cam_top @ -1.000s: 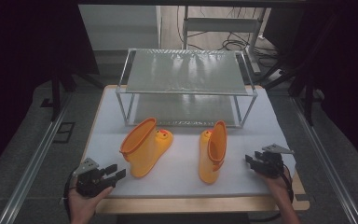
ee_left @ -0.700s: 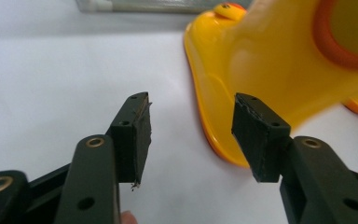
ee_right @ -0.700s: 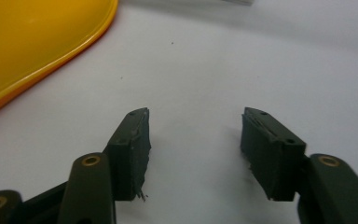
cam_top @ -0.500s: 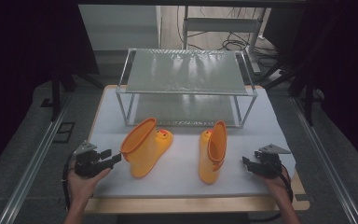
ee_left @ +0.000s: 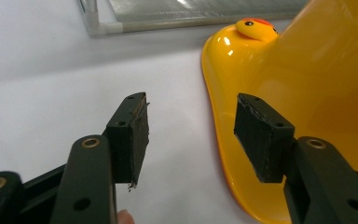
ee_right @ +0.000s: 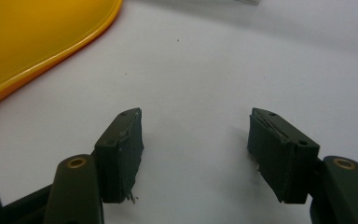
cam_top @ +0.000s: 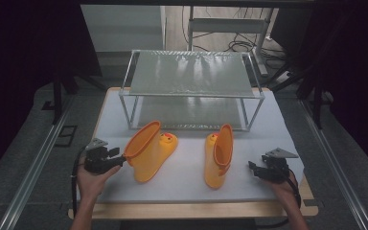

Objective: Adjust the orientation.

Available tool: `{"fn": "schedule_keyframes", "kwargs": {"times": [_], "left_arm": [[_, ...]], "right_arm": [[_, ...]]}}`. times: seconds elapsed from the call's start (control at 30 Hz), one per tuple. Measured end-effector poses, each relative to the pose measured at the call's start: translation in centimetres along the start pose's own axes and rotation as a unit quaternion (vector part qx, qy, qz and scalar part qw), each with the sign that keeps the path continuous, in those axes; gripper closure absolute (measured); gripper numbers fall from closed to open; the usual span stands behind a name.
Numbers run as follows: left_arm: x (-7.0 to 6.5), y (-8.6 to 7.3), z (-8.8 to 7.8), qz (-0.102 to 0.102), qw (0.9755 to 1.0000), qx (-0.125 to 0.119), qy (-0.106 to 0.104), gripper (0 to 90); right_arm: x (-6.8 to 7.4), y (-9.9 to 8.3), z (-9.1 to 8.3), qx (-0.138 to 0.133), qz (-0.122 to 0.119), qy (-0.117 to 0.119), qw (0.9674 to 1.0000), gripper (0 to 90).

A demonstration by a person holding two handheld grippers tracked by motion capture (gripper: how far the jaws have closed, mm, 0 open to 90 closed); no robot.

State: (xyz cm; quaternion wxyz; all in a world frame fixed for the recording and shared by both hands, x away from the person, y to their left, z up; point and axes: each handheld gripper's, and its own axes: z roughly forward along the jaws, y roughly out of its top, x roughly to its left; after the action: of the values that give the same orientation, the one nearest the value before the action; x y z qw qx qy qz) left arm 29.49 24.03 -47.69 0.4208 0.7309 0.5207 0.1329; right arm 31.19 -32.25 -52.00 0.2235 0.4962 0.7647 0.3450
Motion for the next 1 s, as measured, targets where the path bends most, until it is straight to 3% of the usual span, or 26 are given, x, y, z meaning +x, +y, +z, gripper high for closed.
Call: {"fn": "schedule_keyframes", "kwargs": {"times": [0.23,0.33,0.47,0.57,0.7,0.83,1.0], "left_arm": [[0.0,-0.2,0.0,-0.004,1.0,-0.001,-0.001,45.4],[0.1,-0.2,-0.1,-0.006,1.0,-0.005,-0.002,45.3],[0.1,-0.2,-0.1,-0.008,1.0,-0.005,-0.004,44.8],[0.0,-0.2,-0.1,-0.006,1.0,-0.005,-0.004,44.6],[0.0,-0.2,-0.2,-0.006,0.9999,-0.007,-0.005,44.5],[-0.2,-0.2,-0.2,-0.006,1.0,-0.007,-0.005,44.4],[-0.2,-0.2,-0.2,-0.007,0.9999,-0.008,-0.005,44.3]], "right_arm": [[0.0,0.0,0.0,0.0,-0.003,-0.001,1.0,35.8],[0.1,0.0,-0.3,-0.005,-0.005,-0.006,1.0,39.8],[0.3,0.5,-1.3,-0.021,-0.007,0.017,0.9996,48.1],[0.7,0.7,-1.7,-0.016,-0.025,0.054,0.9981,57.9],[1.9,0.8,-2.0,-0.009,-0.062,0.099,0.9931,74.7],[3.5,1.2,-2.2,-0.002,-0.098,0.147,0.9843,89.0],[5.8,1.6,-2.0,0.011,-0.143,0.181,0.9729,89.8]]}}
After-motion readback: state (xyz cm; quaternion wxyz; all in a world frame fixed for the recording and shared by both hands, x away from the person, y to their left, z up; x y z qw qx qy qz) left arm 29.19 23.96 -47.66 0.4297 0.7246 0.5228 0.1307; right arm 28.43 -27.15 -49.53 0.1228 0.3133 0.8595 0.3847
